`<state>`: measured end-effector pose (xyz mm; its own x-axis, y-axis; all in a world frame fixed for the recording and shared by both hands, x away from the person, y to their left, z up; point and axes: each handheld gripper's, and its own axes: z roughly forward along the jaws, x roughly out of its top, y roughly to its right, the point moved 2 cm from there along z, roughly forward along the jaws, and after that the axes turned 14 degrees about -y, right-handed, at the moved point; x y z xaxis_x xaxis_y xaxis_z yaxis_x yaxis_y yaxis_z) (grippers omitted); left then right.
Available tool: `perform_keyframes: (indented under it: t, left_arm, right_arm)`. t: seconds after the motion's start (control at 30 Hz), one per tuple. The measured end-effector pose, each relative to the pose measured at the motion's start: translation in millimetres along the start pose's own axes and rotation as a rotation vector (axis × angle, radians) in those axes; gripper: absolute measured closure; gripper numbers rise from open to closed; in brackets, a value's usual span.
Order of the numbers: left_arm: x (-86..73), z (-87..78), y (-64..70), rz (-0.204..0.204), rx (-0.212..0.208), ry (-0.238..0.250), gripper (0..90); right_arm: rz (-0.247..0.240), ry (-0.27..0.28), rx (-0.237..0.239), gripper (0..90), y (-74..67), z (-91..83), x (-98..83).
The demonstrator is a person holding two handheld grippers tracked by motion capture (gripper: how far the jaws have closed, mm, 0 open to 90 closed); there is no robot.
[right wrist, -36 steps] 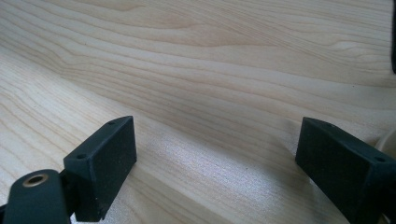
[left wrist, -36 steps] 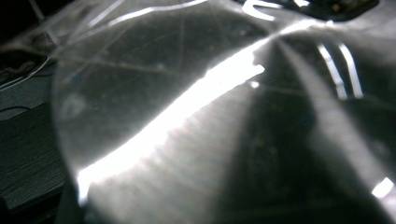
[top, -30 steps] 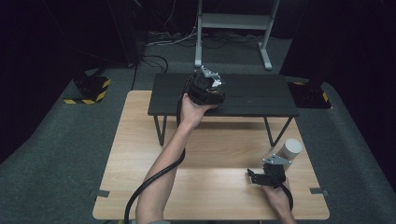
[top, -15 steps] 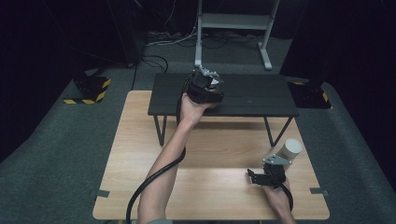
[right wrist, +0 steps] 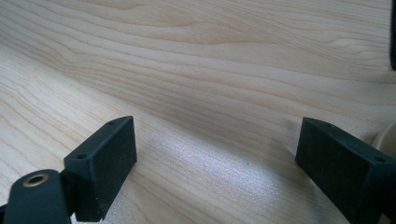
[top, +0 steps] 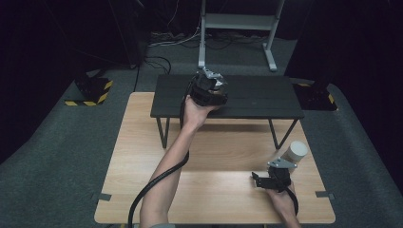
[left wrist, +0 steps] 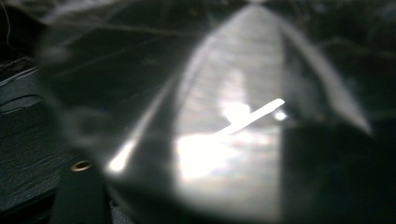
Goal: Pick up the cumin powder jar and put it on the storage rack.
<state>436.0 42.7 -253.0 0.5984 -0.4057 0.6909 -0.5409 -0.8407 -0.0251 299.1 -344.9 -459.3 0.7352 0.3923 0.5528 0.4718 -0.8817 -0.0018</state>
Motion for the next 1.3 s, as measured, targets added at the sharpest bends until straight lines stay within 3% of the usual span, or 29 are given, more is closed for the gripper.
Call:
perform_keyframes:
  t: [0.27,0.43,0.6,0.97,1.3]
  left_arm:
    - [-0.4,0.1,-1.8,-0.016,-0.029,0.016,12.8]
    - [-2.6,-4.1,-3.3,-0.032,-0.045,0.026,8.7]
    - [-5.3,-11.5,0.7,-0.031,-0.033,0.028,4.8]
    - [-15.0,-22.1,3.3,-0.011,-0.036,0.032,0.3]
    - [-36.9,-35.3,8.5,-0.003,-0.038,0.054,0.3]
  right_arm:
    - [0.0,0.0,0.001,11.6,0.1,-0.1,-0.1]
    - [0.001,0.0,0.001,11.6,0.0,-0.1,-0.1]
    - [-0.001,0.0,-0.002,11.6,-0.6,0.0,0.1]
    - [0.009,-0.001,-0.001,11.7,-0.8,-0.2,0.1]
    - [0.011,0.002,0.0,11.6,0.0,-0.2,-0.4]
